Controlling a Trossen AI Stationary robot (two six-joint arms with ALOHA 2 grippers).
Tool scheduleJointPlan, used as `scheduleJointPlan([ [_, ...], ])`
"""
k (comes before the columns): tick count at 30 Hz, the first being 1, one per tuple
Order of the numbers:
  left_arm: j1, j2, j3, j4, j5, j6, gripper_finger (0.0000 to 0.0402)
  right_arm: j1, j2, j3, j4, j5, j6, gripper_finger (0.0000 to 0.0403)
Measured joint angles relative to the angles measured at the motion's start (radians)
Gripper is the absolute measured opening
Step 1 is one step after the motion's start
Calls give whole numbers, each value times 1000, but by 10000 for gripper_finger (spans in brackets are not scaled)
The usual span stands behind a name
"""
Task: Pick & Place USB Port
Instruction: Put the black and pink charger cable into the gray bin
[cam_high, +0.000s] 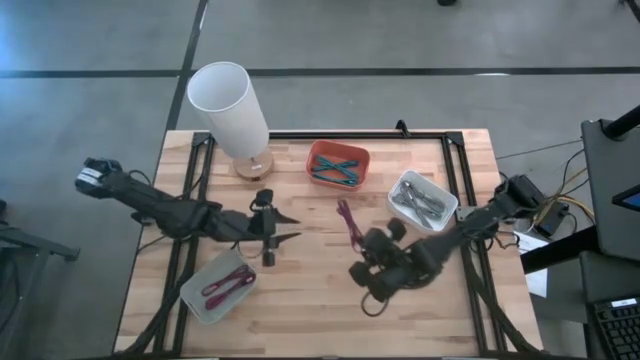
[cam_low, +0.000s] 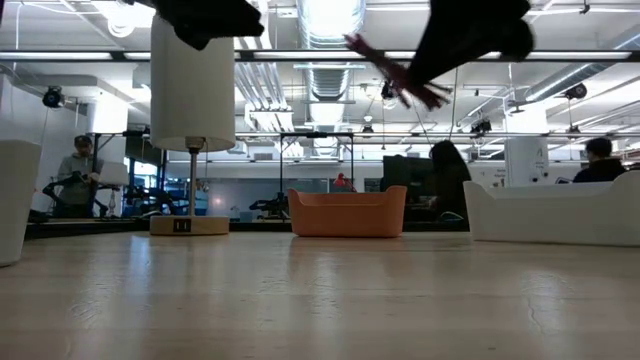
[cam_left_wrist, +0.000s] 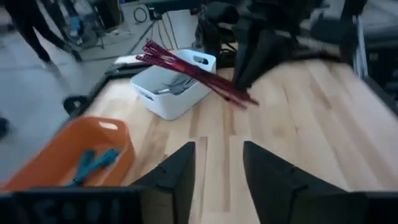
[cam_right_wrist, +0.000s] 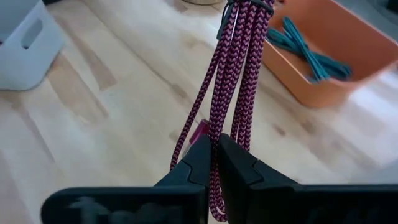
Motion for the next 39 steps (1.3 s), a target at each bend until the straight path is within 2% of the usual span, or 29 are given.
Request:
scheduleJointPlan([
  [3,30,0,-48,96,46,-69,159,-31,25,0,97,1,-140,13],
  [7,57,14,-134,310,62,-125,173,-52,57,19,192,22,-304,13],
  [12,67,75,-210,570,60,-137,174,-72,63,37,269,36,-391,13],
  [17,67,176,-225,707,61,-181,175,-83,63,37,336,58,-452,13],
  [23,66,302,-173,824,60,-179,175,-88,62,37,359,59,-483,13],
  [28,68,369,-104,842,36,-185,175,-89,62,37,357,60,-484,13],
  [35,71,399,-52,838,23,-186,174,-88,61,36,355,60,-486,13],
  [39,74,399,-51,839,-22,-176,174,-88,61,35,355,59,-486,13],
])
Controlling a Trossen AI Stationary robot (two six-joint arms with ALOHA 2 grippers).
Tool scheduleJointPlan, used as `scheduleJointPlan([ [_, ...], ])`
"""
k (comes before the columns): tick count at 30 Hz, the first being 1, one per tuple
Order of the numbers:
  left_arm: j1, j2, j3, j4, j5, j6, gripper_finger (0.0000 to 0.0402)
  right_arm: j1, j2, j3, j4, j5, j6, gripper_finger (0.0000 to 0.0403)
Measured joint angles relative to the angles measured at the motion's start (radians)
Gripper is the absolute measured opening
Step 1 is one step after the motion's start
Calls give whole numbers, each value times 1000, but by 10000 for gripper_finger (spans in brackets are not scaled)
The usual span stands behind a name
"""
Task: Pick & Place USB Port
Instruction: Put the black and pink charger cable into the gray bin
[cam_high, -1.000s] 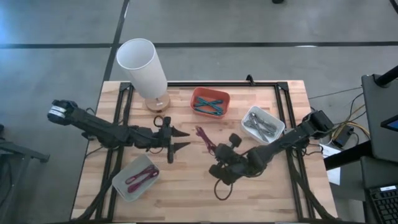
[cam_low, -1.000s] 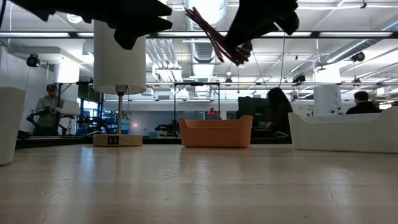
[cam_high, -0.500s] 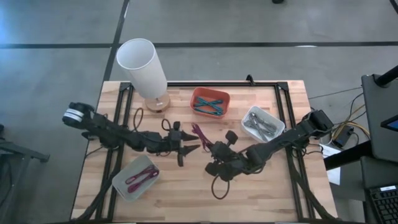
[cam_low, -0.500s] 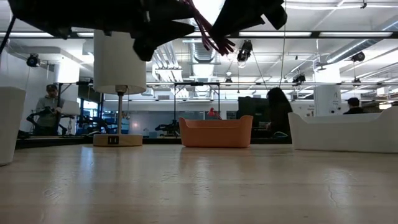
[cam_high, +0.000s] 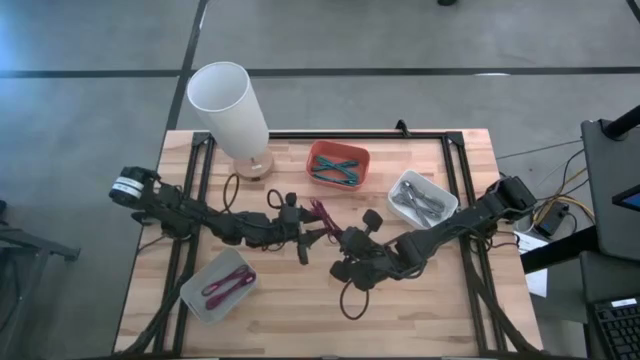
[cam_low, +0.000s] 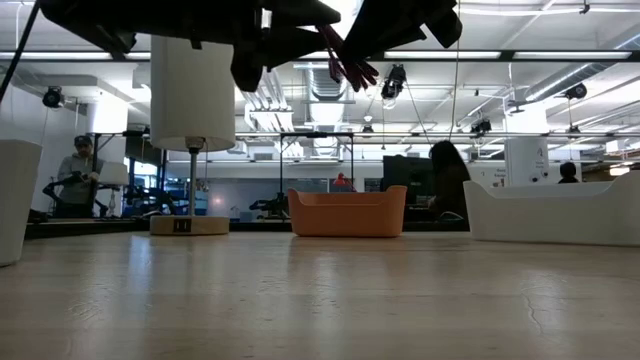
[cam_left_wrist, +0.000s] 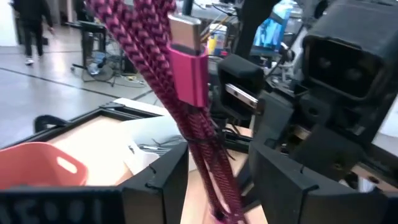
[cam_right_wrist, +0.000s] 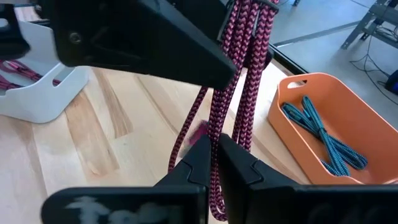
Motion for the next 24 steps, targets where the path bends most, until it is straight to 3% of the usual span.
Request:
scheduleJointPlan([
  [6,5,1,0,-2,-10,11,150,0,0,0,0,0,1,13],
  [18,8,1,0,-15,-2,52,14,-2,0,-1,-1,0,27,13],
  [24,8,0,0,-25,-6,51,22,-8,0,-2,-1,-4,6,13],
])
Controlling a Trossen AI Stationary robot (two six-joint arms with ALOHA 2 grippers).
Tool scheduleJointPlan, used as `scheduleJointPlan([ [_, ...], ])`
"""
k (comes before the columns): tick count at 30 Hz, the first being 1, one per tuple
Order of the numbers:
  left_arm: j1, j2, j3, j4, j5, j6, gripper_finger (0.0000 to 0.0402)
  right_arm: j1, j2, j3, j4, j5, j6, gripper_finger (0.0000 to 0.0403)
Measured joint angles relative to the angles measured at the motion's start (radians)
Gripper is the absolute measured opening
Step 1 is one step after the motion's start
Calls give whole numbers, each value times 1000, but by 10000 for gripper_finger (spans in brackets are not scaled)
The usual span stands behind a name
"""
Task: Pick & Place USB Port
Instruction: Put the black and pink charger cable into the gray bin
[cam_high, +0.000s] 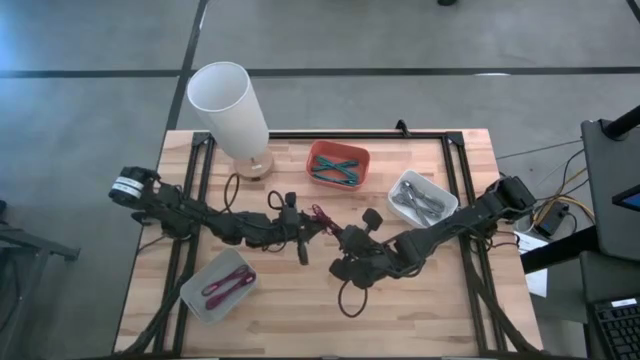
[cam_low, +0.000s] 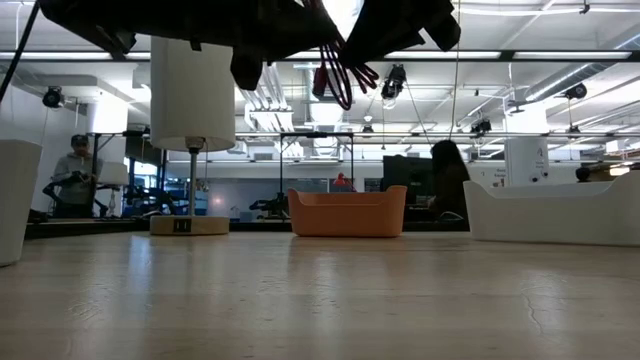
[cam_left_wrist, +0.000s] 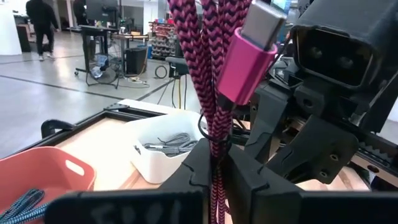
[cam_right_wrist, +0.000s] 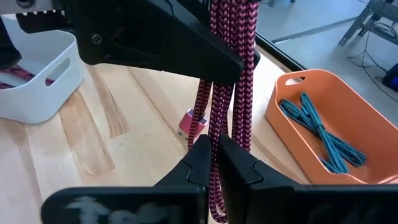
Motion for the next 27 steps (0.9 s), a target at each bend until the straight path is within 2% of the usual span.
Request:
scheduleJointPlan([
  [19,18,-2,-3,-157,-44,1,15,-29,0,1,-1,-72,-16,115],
  [25,18,-65,-3,-349,-44,-79,15,-31,-32,1,-5,-235,-61,140],
  [27,16,-108,-3,-438,-40,-105,15,-31,-53,1,-5,-259,-93,145],
])
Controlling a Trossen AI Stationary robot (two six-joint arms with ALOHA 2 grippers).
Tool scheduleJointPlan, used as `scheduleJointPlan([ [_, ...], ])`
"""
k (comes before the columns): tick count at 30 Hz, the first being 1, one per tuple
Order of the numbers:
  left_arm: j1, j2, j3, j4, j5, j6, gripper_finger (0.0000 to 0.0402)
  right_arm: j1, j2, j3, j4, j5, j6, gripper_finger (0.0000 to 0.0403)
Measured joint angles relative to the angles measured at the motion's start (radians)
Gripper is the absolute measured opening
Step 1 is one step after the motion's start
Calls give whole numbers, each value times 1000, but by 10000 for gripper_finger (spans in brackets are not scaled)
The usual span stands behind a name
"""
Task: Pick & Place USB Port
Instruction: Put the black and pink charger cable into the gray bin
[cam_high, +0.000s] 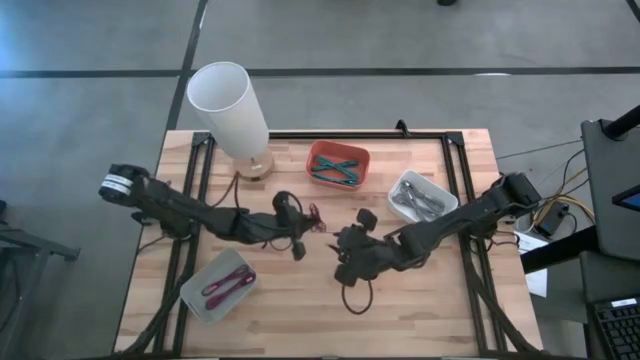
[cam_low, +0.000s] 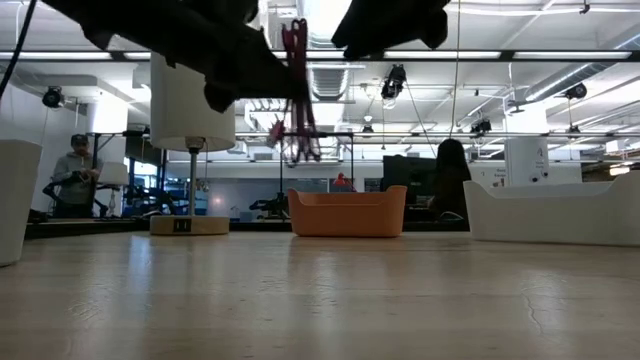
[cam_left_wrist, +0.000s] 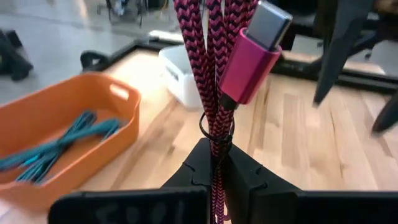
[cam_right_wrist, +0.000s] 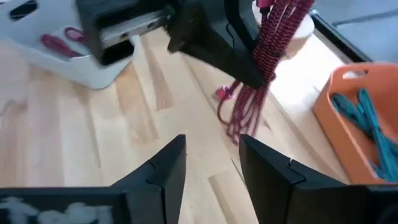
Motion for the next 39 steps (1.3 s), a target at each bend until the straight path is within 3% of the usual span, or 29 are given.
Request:
scheduleJointPlan([
  [5,-6,-135,34,-310,45,-84,15,2,-49,0,-2,-18,-105,152],
  [11,-50,-257,178,-813,54,-115,15,2,-105,0,-3,-18,-150,149],
  [16,-107,-292,343,-1169,60,-222,15,2,-107,0,-10,-18,-150,139],
  [20,-141,-293,415,-1384,170,-358,14,2,-98,1,-32,-18,-149,131],
  [24,-182,-293,406,-1478,287,-468,14,2,-98,0,-30,-17,-146,124],
  [30,-252,-292,362,-1482,505,-535,14,2,-99,-1,-31,-17,-146,116],
  [39,-370,-292,260,-1505,655,-746,14,2,-99,-1,-31,-16,-149,109],
])
